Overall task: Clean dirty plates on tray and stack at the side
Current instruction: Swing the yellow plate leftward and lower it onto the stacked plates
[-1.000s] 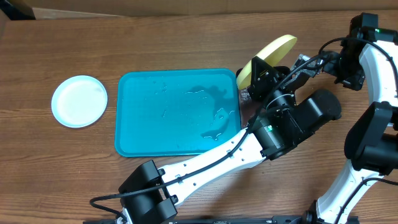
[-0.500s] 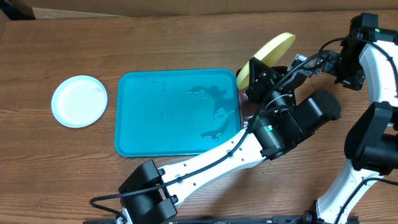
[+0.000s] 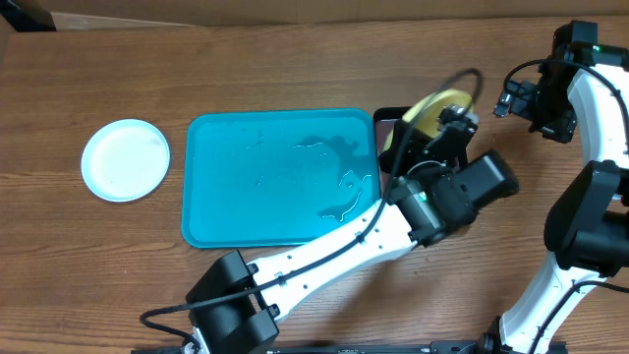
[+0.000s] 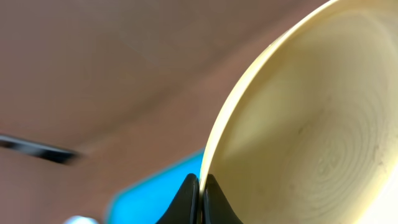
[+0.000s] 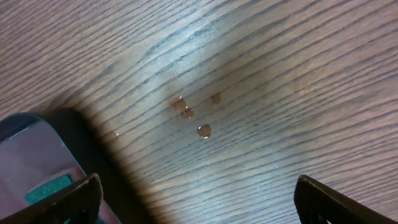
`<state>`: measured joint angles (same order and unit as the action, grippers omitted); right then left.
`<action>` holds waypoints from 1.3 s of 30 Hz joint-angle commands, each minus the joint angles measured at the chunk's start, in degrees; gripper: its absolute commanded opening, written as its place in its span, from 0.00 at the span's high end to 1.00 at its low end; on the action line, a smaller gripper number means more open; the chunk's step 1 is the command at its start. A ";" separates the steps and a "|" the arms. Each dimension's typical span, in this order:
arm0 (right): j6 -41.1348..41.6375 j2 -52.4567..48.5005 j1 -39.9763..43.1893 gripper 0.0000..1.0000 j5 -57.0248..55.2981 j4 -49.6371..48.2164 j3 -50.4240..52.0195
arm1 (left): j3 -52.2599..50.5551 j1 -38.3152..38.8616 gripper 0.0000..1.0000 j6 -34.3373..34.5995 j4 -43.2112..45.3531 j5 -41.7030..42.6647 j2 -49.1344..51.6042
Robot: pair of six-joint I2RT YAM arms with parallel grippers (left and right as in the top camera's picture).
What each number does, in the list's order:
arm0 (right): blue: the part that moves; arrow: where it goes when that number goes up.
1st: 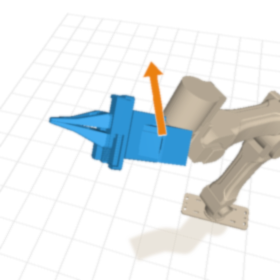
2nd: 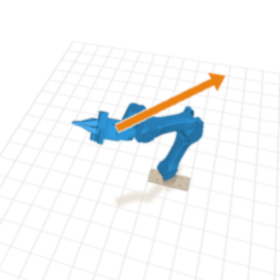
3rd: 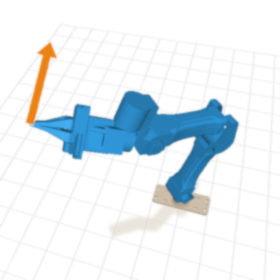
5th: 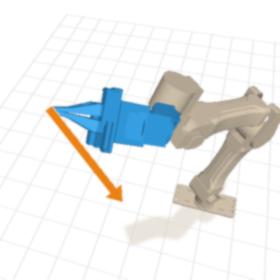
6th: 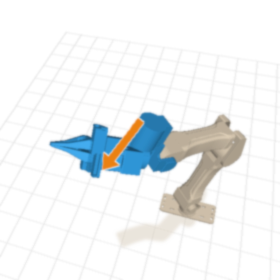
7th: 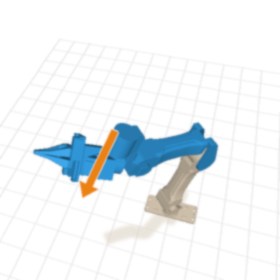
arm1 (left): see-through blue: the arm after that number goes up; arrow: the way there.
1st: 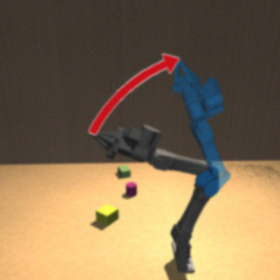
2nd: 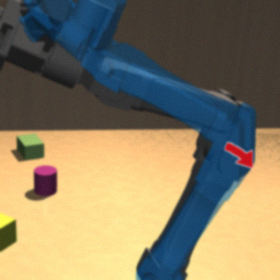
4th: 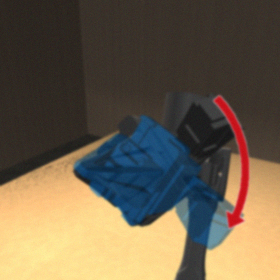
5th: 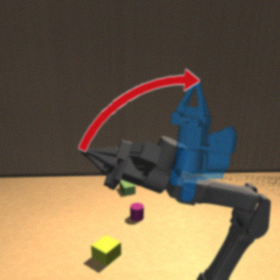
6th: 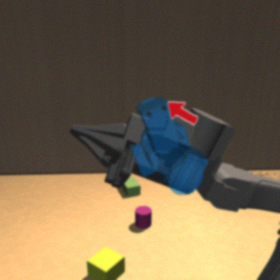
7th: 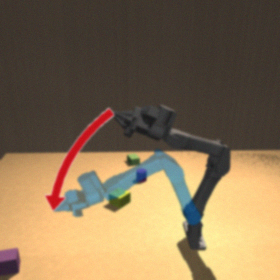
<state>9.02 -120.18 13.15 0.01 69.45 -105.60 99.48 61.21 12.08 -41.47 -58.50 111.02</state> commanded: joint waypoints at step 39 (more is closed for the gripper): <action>0.42 1.18 0.22 0.00 0.07 -0.26 -0.81 | 0.74 -97.66 0.96 17.79 -24.15 57.57 -1.16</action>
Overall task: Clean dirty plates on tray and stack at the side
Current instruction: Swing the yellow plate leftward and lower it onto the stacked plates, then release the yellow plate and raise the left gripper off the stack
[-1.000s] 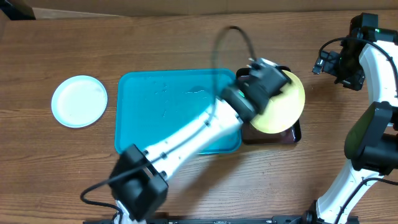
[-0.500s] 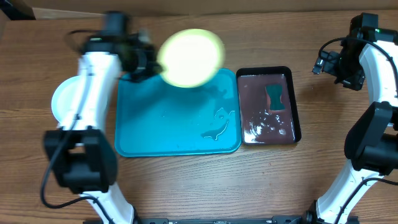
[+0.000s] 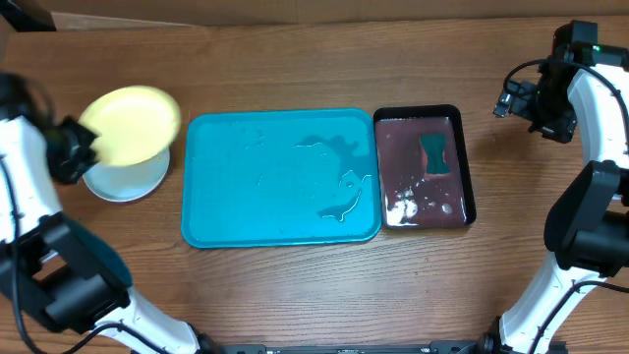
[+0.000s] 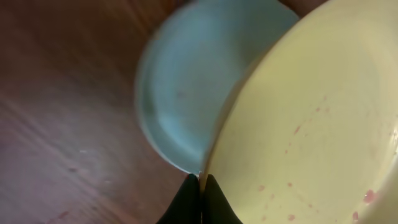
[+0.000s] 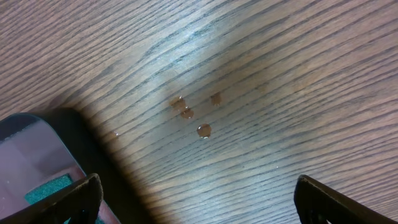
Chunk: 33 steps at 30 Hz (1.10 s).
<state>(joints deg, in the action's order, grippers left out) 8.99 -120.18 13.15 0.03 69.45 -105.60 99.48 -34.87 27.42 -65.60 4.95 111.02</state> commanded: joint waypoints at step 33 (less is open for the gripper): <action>0.44 1.18 0.22 0.00 0.02 -0.26 -0.81 | -11.30 -1.36 0.91 2.56 11.10 -5.31 -0.76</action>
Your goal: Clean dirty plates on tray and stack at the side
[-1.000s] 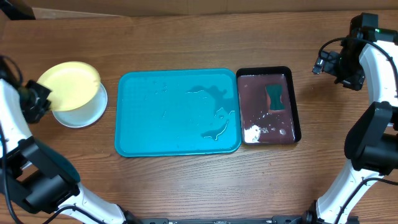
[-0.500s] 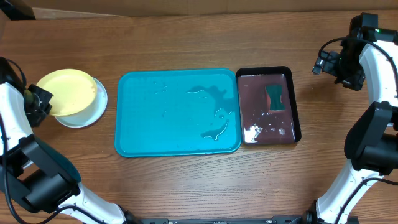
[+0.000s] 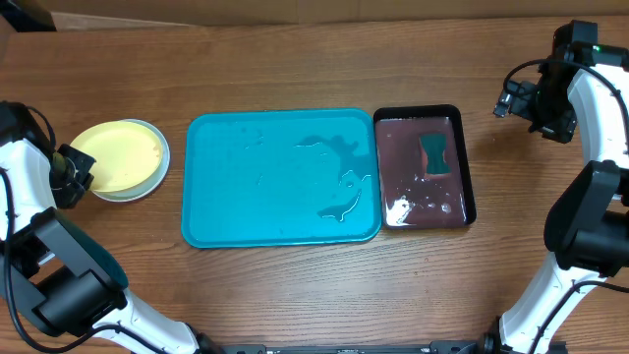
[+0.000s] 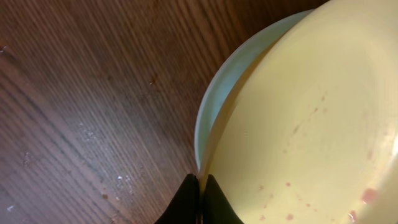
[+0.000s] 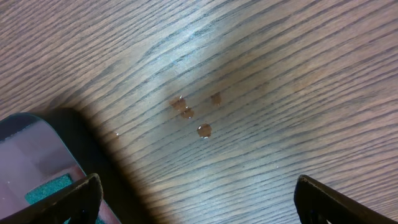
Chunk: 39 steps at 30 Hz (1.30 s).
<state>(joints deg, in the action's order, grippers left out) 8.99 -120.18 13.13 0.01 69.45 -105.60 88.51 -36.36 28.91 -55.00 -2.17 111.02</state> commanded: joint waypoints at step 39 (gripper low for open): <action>0.44 1.18 0.24 0.00 0.07 -0.26 -0.81 | -0.35 27.78 0.00 -19.08 1.55 20.11 -0.76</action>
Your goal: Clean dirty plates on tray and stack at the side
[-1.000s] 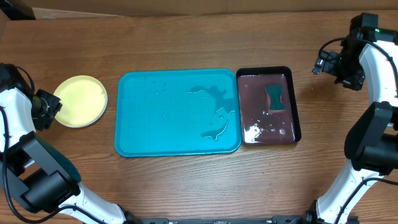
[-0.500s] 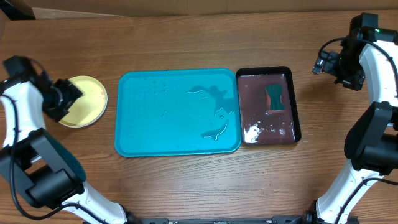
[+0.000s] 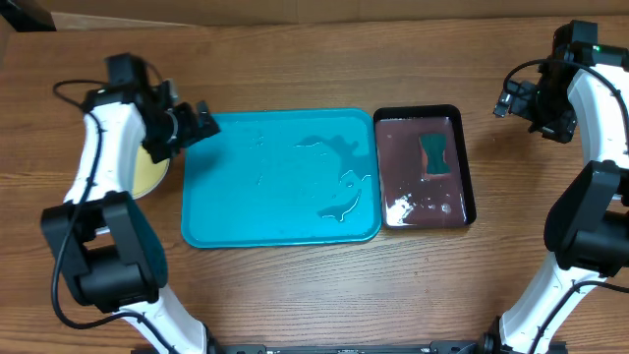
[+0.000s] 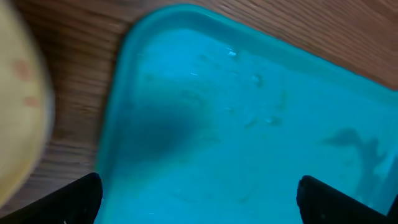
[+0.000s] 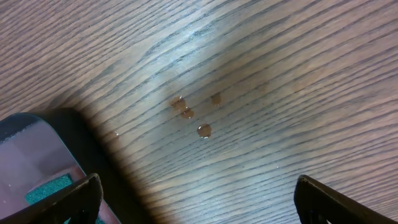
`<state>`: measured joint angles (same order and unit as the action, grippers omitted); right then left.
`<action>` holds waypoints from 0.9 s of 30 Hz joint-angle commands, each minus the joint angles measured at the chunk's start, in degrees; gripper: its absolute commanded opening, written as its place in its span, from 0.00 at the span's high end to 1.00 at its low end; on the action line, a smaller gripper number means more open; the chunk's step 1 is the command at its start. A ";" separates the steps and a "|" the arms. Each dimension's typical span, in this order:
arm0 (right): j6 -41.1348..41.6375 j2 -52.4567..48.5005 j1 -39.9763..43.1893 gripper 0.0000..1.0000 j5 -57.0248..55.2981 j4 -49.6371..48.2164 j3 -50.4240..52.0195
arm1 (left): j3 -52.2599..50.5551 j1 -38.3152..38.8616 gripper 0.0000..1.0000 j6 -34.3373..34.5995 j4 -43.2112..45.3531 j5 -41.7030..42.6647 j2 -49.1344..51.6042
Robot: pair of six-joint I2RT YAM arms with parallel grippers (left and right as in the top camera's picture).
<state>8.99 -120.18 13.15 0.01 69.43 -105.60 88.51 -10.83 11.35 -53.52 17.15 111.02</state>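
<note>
The yellow plate (image 3: 150,174) lies at the table's left on a white plate that is almost hidden; my left arm crosses over it. Its rim shows blurred at the left of the left wrist view (image 4: 18,124). The wet blue tray (image 3: 280,177) holds no plates. My left gripper (image 3: 200,120) hangs open over the tray's far left corner (image 4: 199,205), holding nothing. My right gripper (image 3: 507,98) is open above bare wood (image 5: 199,205), right of the basin.
A black basin (image 3: 467,167) of reddish water with a green sponge (image 3: 435,154) stands against the tray's right side; its corner shows in the right wrist view (image 5: 37,155). Several water drops (image 5: 193,115) lie on the wood below the right gripper.
My left gripper has let go of the yellow plate, opened, and moved right from the stack to the tray's far left corner. The right arm has not moved.
My left gripper held the yellow plate on edge over the basin. Then it held the plate above the white plate at the left, then lying on it. Now the plate rests there and the gripper is open over the tray.
</note>
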 commanded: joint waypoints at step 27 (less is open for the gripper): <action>0.44 1.20 -1.29 0.00 0.04 -0.83 -0.55 | -0.35 7.10 0.00 -1.53 0.07 0.28 -0.76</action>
<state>8.99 -120.18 12.99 0.01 68.95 -105.60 88.51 -3.77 11.35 -53.52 17.19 111.02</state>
